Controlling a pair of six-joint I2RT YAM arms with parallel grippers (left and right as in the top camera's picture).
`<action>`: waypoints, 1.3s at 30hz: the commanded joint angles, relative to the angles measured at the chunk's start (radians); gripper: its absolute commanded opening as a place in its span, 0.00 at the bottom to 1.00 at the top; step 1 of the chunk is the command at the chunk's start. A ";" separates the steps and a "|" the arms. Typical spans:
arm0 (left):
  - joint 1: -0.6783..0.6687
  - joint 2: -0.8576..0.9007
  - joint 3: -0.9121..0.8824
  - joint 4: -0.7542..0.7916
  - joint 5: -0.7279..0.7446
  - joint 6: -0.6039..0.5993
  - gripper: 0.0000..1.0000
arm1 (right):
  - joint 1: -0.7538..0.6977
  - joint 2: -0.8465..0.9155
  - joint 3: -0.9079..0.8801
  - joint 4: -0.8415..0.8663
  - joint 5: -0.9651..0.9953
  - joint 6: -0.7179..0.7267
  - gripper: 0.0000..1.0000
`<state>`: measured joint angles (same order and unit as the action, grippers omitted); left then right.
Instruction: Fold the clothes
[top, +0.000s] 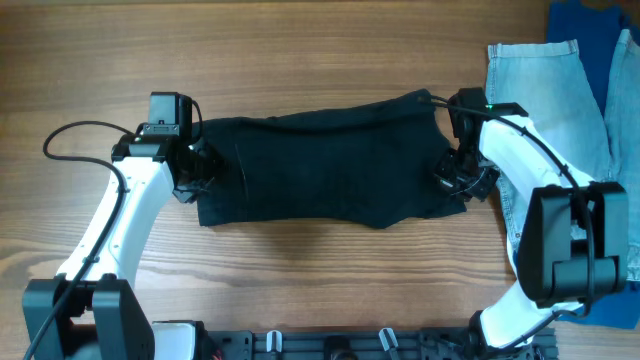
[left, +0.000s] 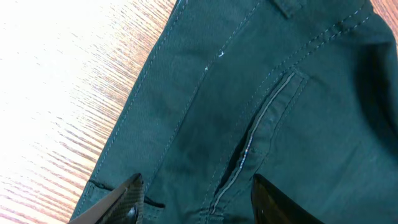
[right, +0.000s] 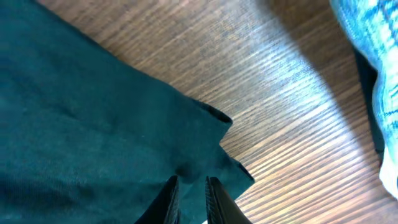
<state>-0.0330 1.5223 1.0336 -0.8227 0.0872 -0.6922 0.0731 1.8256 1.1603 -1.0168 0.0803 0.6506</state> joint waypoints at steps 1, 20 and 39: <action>-0.003 0.005 0.010 0.002 -0.017 0.004 0.55 | -0.003 -0.090 0.063 0.053 0.024 -0.127 0.15; -0.003 0.005 0.010 0.003 -0.017 0.003 0.55 | 0.035 0.104 0.076 0.667 -0.324 -0.461 0.12; -0.003 0.005 0.010 -0.005 -0.020 0.011 0.66 | 0.032 0.222 0.080 0.881 -0.306 -0.311 0.41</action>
<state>-0.0330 1.5223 1.0336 -0.8242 0.0834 -0.6941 0.1097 2.0792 1.2469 -0.1013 -0.2565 0.3408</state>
